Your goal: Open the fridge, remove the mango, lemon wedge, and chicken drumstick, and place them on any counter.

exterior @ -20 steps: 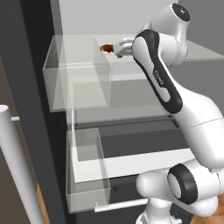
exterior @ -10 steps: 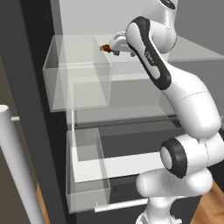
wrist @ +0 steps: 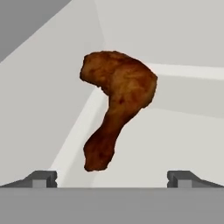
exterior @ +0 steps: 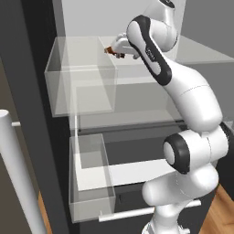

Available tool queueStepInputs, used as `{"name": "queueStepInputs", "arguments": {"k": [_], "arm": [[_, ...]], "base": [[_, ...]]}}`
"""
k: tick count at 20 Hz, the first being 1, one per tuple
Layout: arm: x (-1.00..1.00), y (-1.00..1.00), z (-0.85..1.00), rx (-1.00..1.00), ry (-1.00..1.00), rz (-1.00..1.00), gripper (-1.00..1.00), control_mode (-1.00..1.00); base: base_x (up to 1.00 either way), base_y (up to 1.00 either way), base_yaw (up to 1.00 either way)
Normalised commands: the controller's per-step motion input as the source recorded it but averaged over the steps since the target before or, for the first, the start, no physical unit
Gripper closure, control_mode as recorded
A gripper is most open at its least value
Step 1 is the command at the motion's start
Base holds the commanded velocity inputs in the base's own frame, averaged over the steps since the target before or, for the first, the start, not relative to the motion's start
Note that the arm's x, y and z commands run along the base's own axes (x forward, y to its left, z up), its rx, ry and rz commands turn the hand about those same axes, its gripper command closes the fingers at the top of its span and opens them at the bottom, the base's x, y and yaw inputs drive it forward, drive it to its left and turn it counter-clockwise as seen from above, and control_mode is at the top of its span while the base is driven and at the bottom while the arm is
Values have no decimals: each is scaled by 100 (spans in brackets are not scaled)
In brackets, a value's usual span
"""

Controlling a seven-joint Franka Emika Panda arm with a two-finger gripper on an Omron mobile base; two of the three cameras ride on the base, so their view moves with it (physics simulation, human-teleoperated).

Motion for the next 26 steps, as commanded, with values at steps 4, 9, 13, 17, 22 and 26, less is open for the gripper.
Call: {"name": "queueStepInputs", "arguments": {"k": [4,9,13,17,22,26], "arm": [[1,22,-50,-2,-13,1,-100,-100],[20,18,-17,0,-18,0,-100,-100],[70,17,-3,0,0,0,-100,-100],[78,1,0,0,7,0,-100,-100],[51,2,-15,0,8,0,-100,-100],[0,16,-49,0,1,0,-100,-100]], "base": [[0,0,0],[0,0,0],[0,0,0],[0,0,0],[0,0,0],[0,0,0]]}}
